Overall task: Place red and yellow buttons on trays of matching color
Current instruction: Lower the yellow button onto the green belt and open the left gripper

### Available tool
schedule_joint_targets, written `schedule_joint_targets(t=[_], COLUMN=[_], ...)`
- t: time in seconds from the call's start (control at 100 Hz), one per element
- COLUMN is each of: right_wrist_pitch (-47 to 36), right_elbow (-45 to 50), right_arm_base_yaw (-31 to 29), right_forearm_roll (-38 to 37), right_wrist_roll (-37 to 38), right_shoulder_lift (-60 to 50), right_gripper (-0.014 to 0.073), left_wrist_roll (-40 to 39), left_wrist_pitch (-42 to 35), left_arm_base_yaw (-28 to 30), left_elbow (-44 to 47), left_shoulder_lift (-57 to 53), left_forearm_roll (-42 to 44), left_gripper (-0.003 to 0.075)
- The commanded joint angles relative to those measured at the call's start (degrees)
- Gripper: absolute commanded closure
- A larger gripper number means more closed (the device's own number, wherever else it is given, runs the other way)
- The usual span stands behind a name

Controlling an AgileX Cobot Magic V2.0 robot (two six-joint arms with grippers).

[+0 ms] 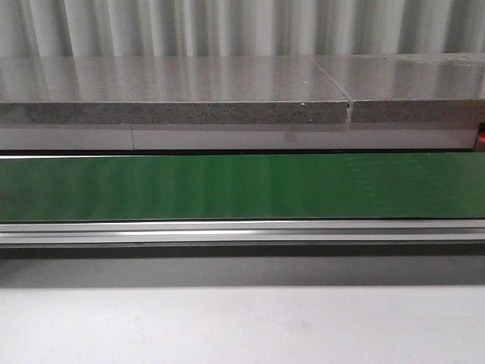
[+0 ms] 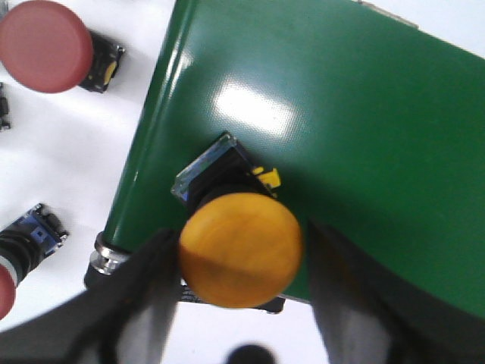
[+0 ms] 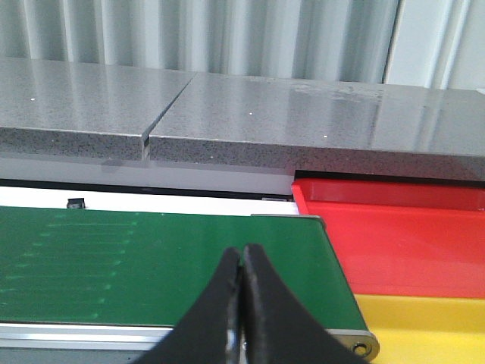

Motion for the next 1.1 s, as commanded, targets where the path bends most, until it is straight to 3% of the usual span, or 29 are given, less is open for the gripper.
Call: schedule_joint_targets(t=[0.0,0.08,0.28,0.75,1.09], right_wrist_pitch=[-4.3,-4.3,-4.3,-4.3,-4.3], right_elbow=[-0.3,-0.3,-0.3,-0.3,-0.3], right_arm_base_yaw=[0.0,0.0,0.0,0.0,0.0], right_forearm_roll=[-0.1,-0.1,-0.1,-0.1,-0.1], right_wrist_roll=[-0.2,-0.2,-0.2,-0.2,-0.2], right_shoulder_lift=[-0.8,-0.8,-0.8,-0.8,-0.8], right_gripper=[0.0660,0.0660,0.0660,0.0660,0.0660], left_wrist_roll=[0.1,0.1,-2.0,-10.5,-19.6], left_wrist_pitch=[-2.0,-3.2,-3.4,-1.1,-4.5], left_arm_base_yaw=[-0.4,-0.4,0.4,10.2,10.8], left_elbow=[-1.8,-1.9,-6.0,-8.6,-8.7], left_shoulder_lift=[-2.2,-2.3,-2.3,1.3,7.0], left_forearm_roll=[-1.4,-1.5,-0.3,0.6,0.7], left_gripper=[0.0194,0.0134,0.0151,0.0153,0.0155])
